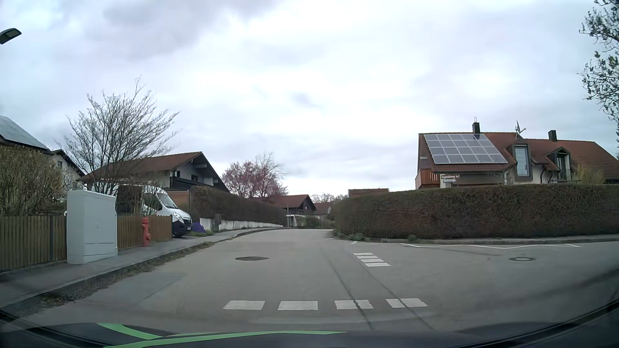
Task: Follow the waypoints while adhering to traffic rules and regulations
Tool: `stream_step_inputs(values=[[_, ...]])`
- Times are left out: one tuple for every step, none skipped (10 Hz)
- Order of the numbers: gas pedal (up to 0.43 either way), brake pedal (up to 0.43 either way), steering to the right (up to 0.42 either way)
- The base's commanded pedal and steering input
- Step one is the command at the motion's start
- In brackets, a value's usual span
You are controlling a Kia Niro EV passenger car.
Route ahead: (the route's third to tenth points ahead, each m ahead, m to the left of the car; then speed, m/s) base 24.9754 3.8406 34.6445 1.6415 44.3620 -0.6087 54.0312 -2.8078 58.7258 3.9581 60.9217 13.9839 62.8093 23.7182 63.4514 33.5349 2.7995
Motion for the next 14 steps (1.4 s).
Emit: stream_step_inputs(values=[[0.157,0.0,-0.02],[0.169,0.0,-0.02],[0.169,0.0,-0.02],[0.177,0.0,-0.02],[0.177,0.0,-0.02],[0.177,0.0,-0.02],[0.177,0.0,-0.02],[0.177,0.0,-0.02],[0.177,0.0,-0.02],[0.189,0.0,-0.02],[0.189,0.0,-0.02],[0.189,0.0,-0.02],[0.189,0.0,-0.02],[0.189,0.0,-0.02]])
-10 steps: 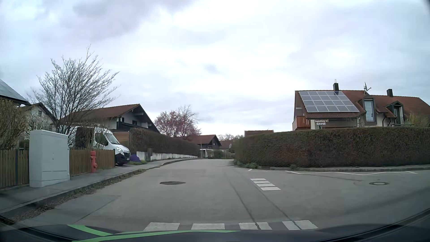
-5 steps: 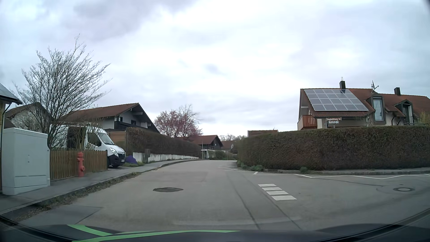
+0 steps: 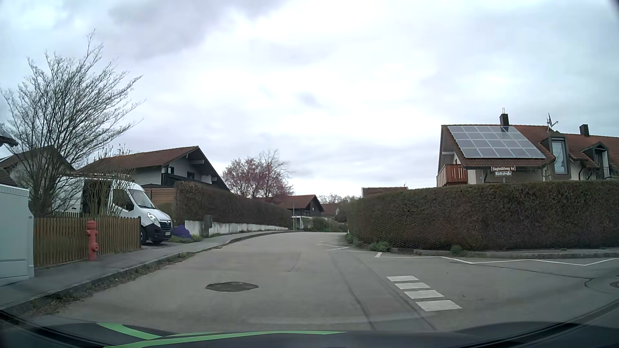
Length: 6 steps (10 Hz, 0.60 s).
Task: Follow the waypoints while adhering to traffic rules and regulations
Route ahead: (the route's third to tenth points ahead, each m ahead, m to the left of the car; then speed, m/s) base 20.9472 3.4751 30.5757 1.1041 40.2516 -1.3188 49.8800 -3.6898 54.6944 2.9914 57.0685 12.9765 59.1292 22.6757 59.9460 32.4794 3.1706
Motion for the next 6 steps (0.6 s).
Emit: stream_step_inputs(values=[[0.197,0.0,-0.02],[0.197,0.0,-0.021],[0.197,0.0,-0.022],[0.197,0.0,-0.023],[0.22,0.0,-0.023],[0.22,0.0,-0.022]])
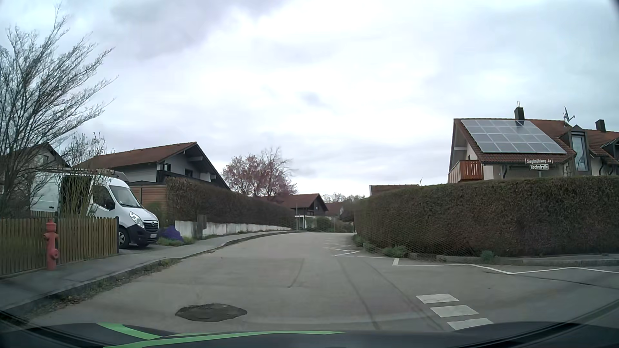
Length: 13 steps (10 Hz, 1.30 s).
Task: Follow the waypoints while adhering to traffic rules and regulations
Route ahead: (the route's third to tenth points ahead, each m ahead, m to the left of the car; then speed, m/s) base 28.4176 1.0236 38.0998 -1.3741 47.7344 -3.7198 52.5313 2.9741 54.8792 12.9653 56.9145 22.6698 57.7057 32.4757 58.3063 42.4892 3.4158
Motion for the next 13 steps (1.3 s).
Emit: stream_step_inputs(values=[[0.228,0.0,-0.022],[0.228,0.0,-0.023],[0.228,0.0,-0.023],[0.24,0.0,-0.023],[0.248,0.0,-0.024],[0.248,0.0,-0.024],[0.248,0.0,-0.024],[0.248,0.0,-0.023],[0.248,0.0,-0.022],[0.26,0.0,-0.018],[0.26,0.0,-0.015],[0.26,0.0,-0.012],[0.268,0.0,-0.01]])
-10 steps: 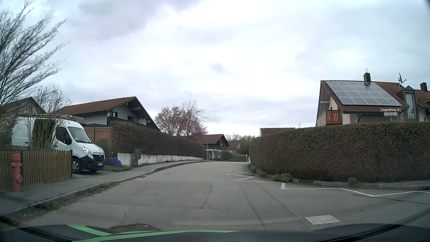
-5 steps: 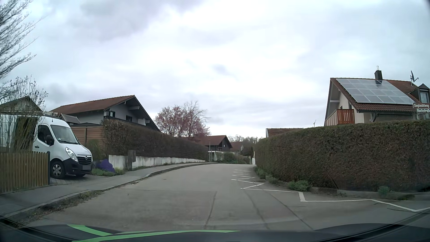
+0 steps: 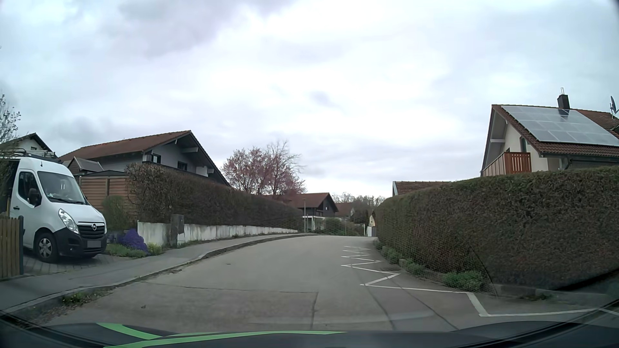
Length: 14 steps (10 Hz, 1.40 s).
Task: Follow the waypoints while adhering to traffic rules and regulations
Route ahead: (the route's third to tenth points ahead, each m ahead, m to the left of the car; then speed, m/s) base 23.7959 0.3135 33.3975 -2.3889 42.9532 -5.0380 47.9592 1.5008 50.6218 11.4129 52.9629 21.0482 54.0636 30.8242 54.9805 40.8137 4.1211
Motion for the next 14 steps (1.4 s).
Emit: stream_step_inputs(values=[[0.28,0.0,-0.01],[0.28,0.0,-0.008],[0.28,0.0,0.0],[0.28,0.0,0.006],[0.28,0.0,0.011],[0.28,0.0,0.012],[0.28,0.0,0.015],[0.28,0.0,0.02],[0.28,0.0,0.022],[0.28,0.0,0.027],[0.28,0.0,0.035],[0.28,0.0,0.04],[0.28,0.0,0.043],[0.268,0.0,0.045]])
